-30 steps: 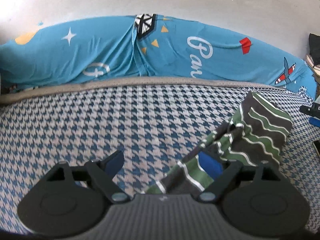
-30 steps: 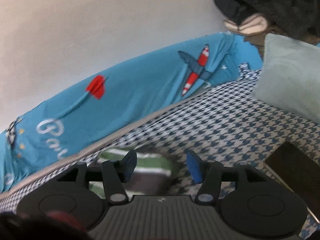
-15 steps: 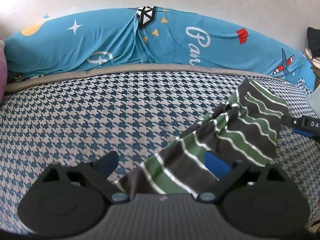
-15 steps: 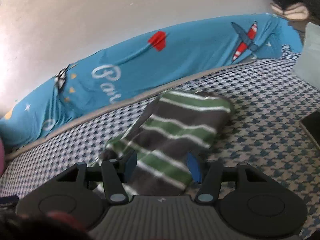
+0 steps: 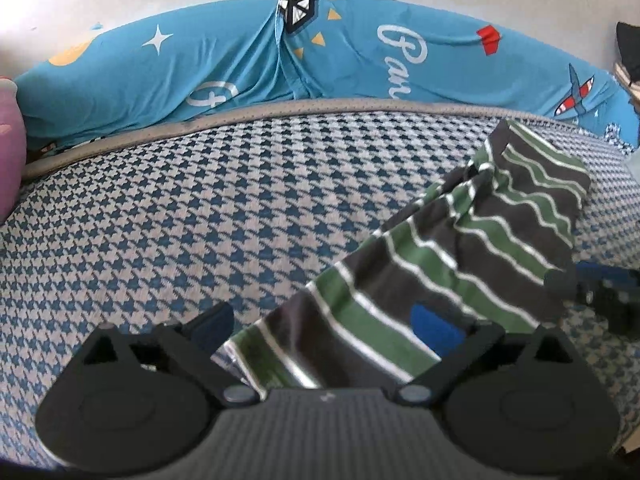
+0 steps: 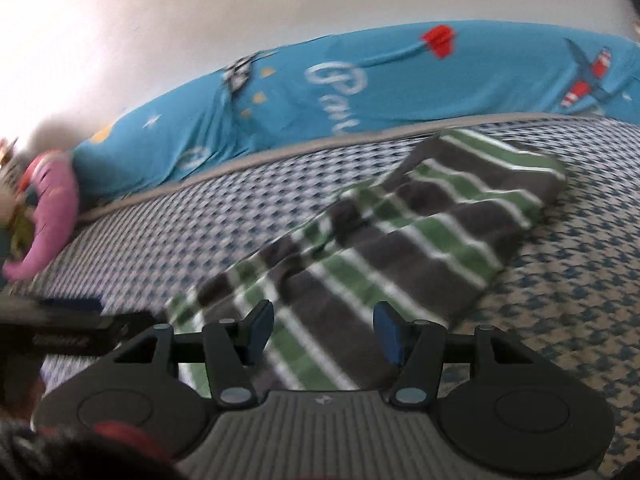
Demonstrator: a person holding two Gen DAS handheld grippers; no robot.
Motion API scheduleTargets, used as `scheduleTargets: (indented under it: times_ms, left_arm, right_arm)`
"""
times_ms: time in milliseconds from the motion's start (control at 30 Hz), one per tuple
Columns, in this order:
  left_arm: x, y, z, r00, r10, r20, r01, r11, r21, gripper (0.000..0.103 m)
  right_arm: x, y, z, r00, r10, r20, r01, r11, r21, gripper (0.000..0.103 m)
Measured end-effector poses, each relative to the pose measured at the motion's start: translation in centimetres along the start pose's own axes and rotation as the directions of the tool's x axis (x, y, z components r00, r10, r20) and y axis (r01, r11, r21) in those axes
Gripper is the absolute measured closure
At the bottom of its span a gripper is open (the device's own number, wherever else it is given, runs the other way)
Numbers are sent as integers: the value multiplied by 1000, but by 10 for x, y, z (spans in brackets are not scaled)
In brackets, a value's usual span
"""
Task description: Fold clothes
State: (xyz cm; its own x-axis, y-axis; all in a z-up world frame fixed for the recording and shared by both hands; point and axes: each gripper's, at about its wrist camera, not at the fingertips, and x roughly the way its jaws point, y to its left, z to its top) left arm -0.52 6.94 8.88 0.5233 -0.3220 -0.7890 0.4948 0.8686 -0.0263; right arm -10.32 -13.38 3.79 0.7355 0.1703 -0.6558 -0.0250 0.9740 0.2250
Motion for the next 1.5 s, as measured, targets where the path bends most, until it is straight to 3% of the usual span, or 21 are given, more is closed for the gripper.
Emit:
scheduleTargets:
  times_ms: [233,633,967,1267,1433,1500]
  left_arm:
    - [1,5,-7,999,25,-21,-25,1000,14,1]
    - [9,15,-15,997,56,-57,-55,998,25,0]
    - [18,16,-22,994,72,-88,-68,997,43,0]
    - [20,18,-22,993,53,-105,-50,998,22,0]
    - [23,19,-23,992,31,-125,-31,1000,4,0]
    - [23,19,-22,991,19,-133,-19,1000,-2,0]
  right_arm:
    - [-2,41,-22,994,91,-57,-99,981,-168,48]
    - [0,88,-57,967,201,-155,-245,897,-367,47]
    - [8,108,-77,963,178,-202,-257,831,-493,45]
    - [10,112,-81,979,129,-155,-195,798,-569,42]
    - [13,111,-80,983,120,-141,-181,783,-596,43]
    - [13,110,-79,983,124,-139,-183,779,-600,49]
